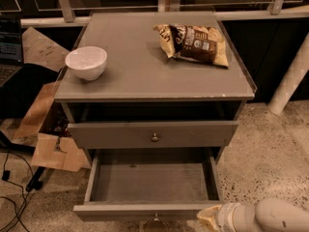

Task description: Close middle drawer

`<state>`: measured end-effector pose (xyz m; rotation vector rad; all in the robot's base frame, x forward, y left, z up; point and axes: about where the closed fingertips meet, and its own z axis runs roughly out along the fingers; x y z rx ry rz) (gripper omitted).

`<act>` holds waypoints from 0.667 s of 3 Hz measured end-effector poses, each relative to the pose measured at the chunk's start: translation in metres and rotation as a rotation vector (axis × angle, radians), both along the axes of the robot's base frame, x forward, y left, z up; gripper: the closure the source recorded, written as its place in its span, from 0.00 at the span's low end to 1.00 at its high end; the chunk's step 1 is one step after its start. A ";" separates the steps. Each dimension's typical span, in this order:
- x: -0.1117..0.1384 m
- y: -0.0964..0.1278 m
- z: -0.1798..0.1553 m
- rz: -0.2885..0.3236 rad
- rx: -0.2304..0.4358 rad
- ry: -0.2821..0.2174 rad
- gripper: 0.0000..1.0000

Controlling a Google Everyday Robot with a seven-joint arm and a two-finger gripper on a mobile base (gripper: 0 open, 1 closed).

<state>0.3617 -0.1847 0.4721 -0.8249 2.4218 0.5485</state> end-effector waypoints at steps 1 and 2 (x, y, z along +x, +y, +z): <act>-0.002 -0.005 -0.024 -0.016 -0.025 0.049 1.00; -0.001 -0.005 -0.025 -0.016 -0.027 0.052 1.00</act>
Offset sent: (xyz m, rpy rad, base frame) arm -0.0015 -0.0045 -0.0218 -0.0223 0.0443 -0.0146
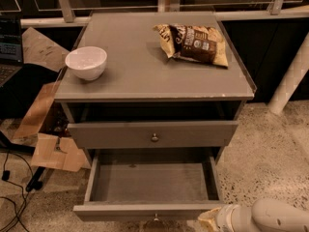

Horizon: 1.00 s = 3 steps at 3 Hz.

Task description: Close middle drawer

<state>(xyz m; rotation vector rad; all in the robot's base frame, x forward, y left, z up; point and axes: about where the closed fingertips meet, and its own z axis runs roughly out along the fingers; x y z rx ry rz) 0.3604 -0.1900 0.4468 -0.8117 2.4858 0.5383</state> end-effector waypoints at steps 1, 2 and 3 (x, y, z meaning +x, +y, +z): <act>0.001 0.000 -0.011 -0.027 0.003 0.013 1.00; 0.011 -0.007 -0.031 -0.099 0.011 0.027 1.00; 0.027 -0.013 -0.047 -0.149 0.021 0.028 1.00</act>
Offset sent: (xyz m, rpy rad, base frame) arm 0.0269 -0.0206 -0.0611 0.0233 0.0445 -0.2104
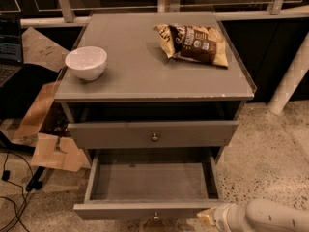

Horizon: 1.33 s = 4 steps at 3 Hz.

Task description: Close middle drawer

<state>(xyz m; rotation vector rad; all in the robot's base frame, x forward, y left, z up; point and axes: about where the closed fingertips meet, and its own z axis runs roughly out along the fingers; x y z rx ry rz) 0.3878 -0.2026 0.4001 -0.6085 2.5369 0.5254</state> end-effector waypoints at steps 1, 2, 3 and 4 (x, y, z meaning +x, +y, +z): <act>0.020 -0.003 -0.012 -0.037 0.004 -0.012 1.00; 0.035 0.000 -0.016 -0.027 0.005 -0.028 1.00; 0.053 0.004 -0.020 0.049 0.010 -0.039 1.00; 0.068 0.014 -0.022 0.149 0.029 -0.039 1.00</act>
Offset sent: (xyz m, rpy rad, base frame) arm 0.0534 -0.0003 -0.0195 0.0034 -0.0490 -0.0206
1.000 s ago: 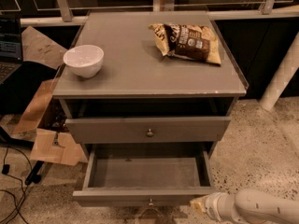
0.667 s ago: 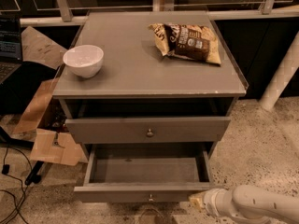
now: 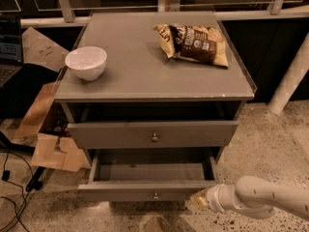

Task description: Close middle drawer

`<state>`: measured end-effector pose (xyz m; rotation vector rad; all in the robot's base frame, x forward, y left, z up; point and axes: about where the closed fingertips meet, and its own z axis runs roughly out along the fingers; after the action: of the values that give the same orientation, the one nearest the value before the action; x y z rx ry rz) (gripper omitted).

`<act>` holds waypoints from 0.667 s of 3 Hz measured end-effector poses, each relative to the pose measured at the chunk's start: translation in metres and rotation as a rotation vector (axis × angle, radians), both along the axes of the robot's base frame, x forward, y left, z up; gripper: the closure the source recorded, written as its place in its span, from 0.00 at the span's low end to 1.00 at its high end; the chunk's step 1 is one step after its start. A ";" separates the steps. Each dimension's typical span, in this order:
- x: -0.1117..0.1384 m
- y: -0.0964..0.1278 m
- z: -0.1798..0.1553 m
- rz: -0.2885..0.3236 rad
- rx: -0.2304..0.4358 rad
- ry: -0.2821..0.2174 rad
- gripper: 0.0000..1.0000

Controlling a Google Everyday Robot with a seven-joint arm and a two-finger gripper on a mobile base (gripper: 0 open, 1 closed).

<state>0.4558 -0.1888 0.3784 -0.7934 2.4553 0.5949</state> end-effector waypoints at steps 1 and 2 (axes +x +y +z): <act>0.016 0.006 0.002 0.084 0.004 -0.007 1.00; 0.031 0.010 0.004 0.140 -0.005 -0.023 1.00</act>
Offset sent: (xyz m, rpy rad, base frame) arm 0.0505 0.0111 0.0076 -0.0195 -0.0458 0.2023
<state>0.4873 -0.1785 0.3824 -0.9747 2.3949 0.6270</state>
